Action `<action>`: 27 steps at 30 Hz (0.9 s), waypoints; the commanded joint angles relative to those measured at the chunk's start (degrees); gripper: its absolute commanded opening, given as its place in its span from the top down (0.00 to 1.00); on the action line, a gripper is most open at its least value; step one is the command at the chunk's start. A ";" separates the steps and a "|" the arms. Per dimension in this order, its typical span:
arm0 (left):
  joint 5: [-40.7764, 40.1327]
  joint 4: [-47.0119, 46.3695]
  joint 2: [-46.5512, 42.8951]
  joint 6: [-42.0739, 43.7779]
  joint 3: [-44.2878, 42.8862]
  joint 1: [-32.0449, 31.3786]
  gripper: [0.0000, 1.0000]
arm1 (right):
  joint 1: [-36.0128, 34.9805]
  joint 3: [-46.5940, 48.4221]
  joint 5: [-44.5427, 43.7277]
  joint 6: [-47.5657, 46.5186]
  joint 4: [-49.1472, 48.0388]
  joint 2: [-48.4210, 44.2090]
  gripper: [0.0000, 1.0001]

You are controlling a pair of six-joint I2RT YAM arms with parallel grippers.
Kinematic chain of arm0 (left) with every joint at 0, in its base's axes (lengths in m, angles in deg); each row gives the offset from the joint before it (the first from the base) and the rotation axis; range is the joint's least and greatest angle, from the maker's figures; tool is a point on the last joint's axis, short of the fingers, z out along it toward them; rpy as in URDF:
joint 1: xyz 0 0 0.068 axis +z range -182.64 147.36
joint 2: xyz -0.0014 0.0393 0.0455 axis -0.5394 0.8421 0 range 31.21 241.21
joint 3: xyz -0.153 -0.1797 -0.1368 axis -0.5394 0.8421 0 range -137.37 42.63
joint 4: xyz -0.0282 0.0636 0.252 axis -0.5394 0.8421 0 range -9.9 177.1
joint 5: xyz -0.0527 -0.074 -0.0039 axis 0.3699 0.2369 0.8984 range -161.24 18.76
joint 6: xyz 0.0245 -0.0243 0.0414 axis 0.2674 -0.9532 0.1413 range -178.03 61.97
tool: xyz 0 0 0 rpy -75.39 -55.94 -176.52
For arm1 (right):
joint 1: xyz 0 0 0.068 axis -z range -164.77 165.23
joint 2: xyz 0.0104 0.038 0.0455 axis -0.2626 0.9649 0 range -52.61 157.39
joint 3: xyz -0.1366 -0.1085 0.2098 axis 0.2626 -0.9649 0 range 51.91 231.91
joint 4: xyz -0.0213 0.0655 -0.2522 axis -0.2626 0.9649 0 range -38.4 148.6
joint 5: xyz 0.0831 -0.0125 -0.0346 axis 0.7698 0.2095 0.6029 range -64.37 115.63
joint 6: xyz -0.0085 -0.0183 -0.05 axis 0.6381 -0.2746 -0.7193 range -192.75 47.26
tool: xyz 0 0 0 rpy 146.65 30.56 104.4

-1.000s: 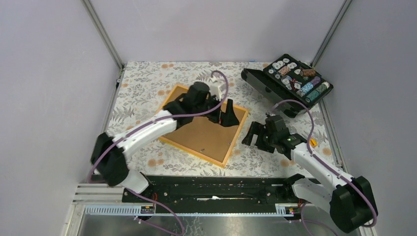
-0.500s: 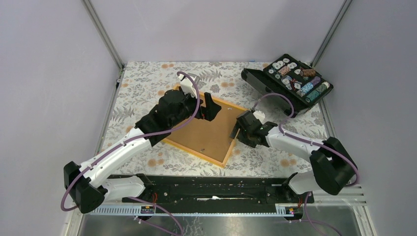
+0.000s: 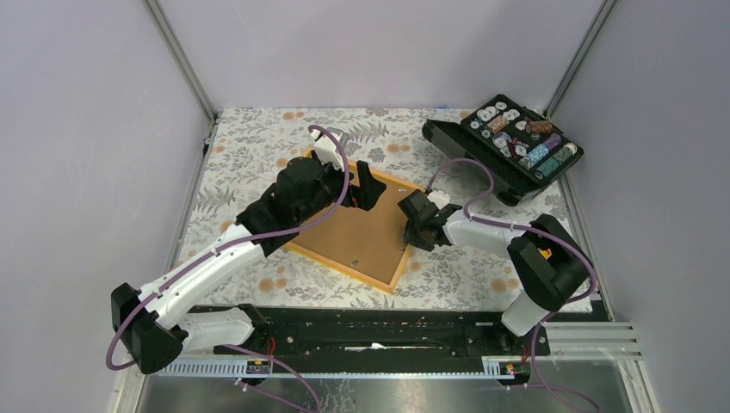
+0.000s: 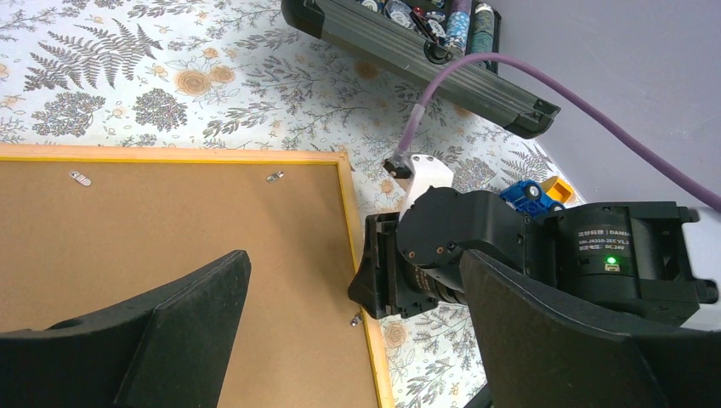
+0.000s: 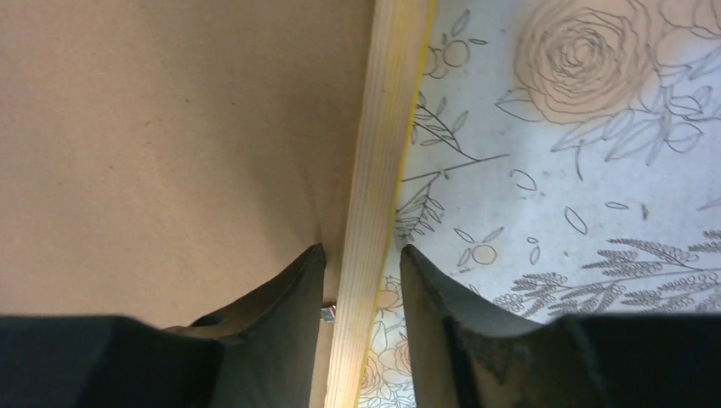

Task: Put the photo into the frame
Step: Adjust the photo frame at the center of the board.

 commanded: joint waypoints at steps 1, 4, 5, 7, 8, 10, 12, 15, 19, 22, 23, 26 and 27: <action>-0.82 -2.64 -1.02 0.64 -0.04 0.16 0.01 | -0.58 2.00 -1.53 -8.49 0.24 2.65 0.61; -0.72 -2.61 -0.92 0.64 -0.05 0.18 0.01 | -0.52 2.40 -1.02 -17.55 -1.32 2.96 0.77; -0.60 -2.68 -0.84 0.64 -0.07 0.14 0.02 | -0.50 2.85 -1.22 -20.52 -1.54 3.06 0.81; -0.43 -2.71 -0.83 0.57 -0.08 0.18 0.02 | -0.31 4.73 -2.43 -25.98 -1.42 3.94 0.90; -0.38 -2.67 -0.85 0.55 -0.06 0.17 0.02 | -0.01 5.88 -2.49 -28.58 -1.38 4.38 0.94; -0.44 -2.77 -0.84 0.55 0.08 0.14 0.02 | 0.80 8.21 -2.33 -33.62 -1.60 5.55 1.00; -0.62 -2.82 -0.87 0.49 0.22 0.14 0.02 | 1.61 10.83 0.13 -38.11 -1.76 7.05 1.00; -1.10 -2.65 -0.84 0.68 0.11 0.13 0.02 | 2.77 14.21 1.58 -41.31 -1.44 9.15 1.00; -1.02 -2.44 -0.99 0.73 -0.01 0.14 0.02 | 5.35 19.40 0.59 -38.95 1.81 12.62 0.77; -0.90 -2.46 -1.13 0.64 -0.03 0.19 0.01 | 5.57 24.62 -1.72 -34.17 8.39 15.01 0.62; -0.86 -2.34 -1.18 0.57 -0.06 0.17 0.01 | 5.57 25.82 -1.48 -32.32 10.09 15.14 0.57; -0.20 -2.29 -0.94 0.61 -0.29 0.15 0.02 | 5.48 25.87 0.03 -27.12 12.56 13.43 0.43; -0.05 -2.27 -0.90 0.56 -0.33 0.19 0.01 | 5.48 25.34 0.31 -25.33 12.83 12.57 0.38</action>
